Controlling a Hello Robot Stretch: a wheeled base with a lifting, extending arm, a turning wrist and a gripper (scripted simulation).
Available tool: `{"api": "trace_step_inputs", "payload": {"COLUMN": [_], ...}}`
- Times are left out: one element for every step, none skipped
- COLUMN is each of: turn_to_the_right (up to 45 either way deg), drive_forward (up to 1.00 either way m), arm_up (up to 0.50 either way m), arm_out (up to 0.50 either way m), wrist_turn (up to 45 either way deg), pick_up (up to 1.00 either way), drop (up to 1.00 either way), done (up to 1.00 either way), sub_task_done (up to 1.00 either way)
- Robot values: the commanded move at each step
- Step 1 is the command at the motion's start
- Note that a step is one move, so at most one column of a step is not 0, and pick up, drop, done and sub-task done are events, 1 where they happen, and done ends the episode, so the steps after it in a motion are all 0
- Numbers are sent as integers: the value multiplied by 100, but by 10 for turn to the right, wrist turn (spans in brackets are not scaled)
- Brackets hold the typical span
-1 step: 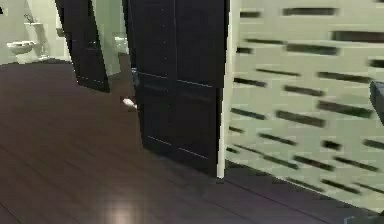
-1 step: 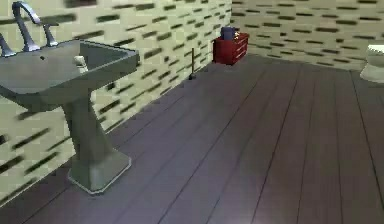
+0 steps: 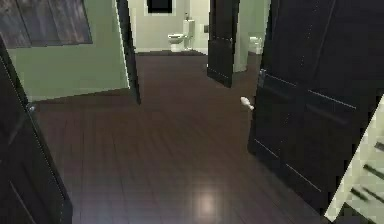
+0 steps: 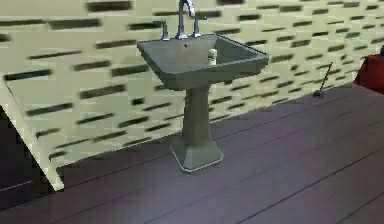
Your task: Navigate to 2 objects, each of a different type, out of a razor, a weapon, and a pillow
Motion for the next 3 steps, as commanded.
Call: {"api": "trace_step_inputs", "payload": {"turn_to_the_right": [0,-30,0], "drive_forward": [100,0,95], "arm_up": [0,0,0], "arm_out": [0,0,0], "wrist_turn": [0,0,0], "pick_up": [0,0,0], "drop": [0,0,0], "done": [0,0,0], "sub_task_done": [0,0,0]}}
